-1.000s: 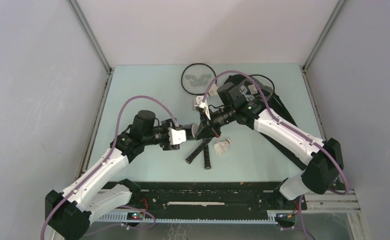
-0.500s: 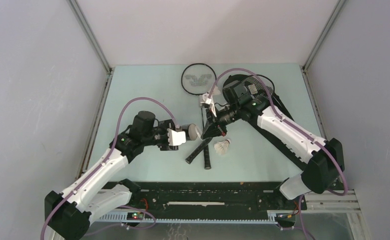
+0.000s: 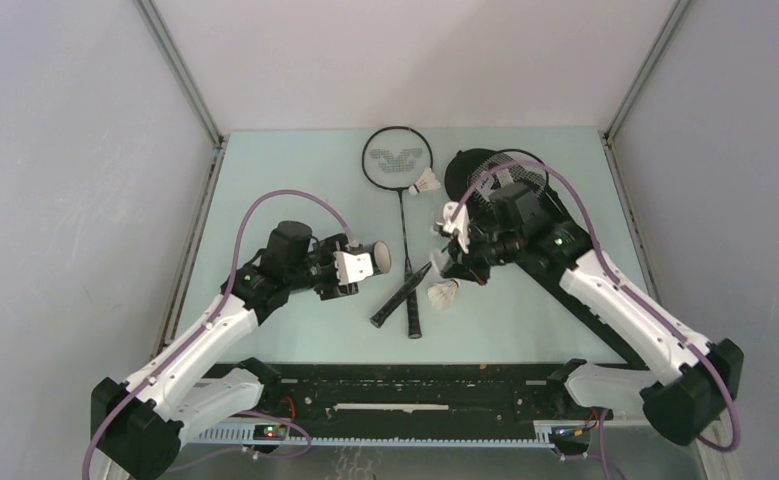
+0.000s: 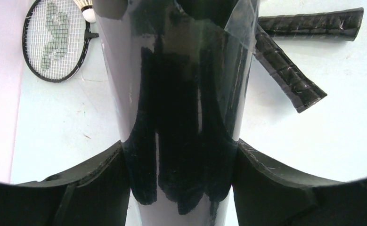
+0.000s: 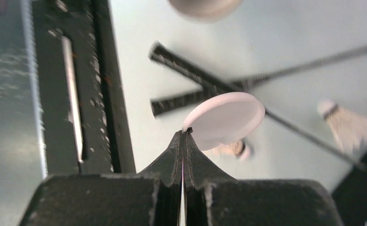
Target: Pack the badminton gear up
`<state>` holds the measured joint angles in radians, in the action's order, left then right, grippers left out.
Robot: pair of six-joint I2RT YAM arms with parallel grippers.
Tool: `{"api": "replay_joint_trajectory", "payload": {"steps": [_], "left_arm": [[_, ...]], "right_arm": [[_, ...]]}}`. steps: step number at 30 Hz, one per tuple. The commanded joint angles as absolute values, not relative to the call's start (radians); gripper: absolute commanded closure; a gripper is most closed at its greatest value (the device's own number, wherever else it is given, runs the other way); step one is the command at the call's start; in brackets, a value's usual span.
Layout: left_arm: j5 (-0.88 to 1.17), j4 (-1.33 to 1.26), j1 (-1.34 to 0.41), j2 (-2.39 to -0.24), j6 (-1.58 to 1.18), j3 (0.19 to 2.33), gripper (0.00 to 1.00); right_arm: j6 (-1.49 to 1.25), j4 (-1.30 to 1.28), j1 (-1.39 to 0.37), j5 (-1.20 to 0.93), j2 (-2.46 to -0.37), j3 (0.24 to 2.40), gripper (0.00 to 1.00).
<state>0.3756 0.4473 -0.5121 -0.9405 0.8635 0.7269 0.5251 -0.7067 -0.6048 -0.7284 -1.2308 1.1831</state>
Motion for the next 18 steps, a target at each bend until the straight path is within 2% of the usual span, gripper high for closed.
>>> {"api": "replay_joint_trajectory", "payload": {"steps": [1,6,14,16,18], "left_arm": [[0.369,0.4,-0.508,-0.936,0.813,0.774,0.93],[0.438,0.415,-0.506,-0.936,0.822,0.788,0.89],[0.471,0.523,-0.505,-0.996,0.878,0.866,0.84],[0.474,0.533,-0.505,-1.001,0.878,0.878,0.83],[0.48,0.533,-0.505,-0.998,0.872,0.883,0.83]], "right_arm": [[0.602,-0.726,-0.591,-0.385,-1.101,1.016,1.0],[0.626,-0.677,-0.585,-0.141,-1.024,0.813,1.0],[0.635,-0.59,-0.582,-0.054,-1.137,0.649,1.0],[0.637,-0.585,-0.581,-0.04,-1.177,0.649,0.97],[0.638,-0.585,-0.581,-0.032,-1.202,0.649,0.89]]}}
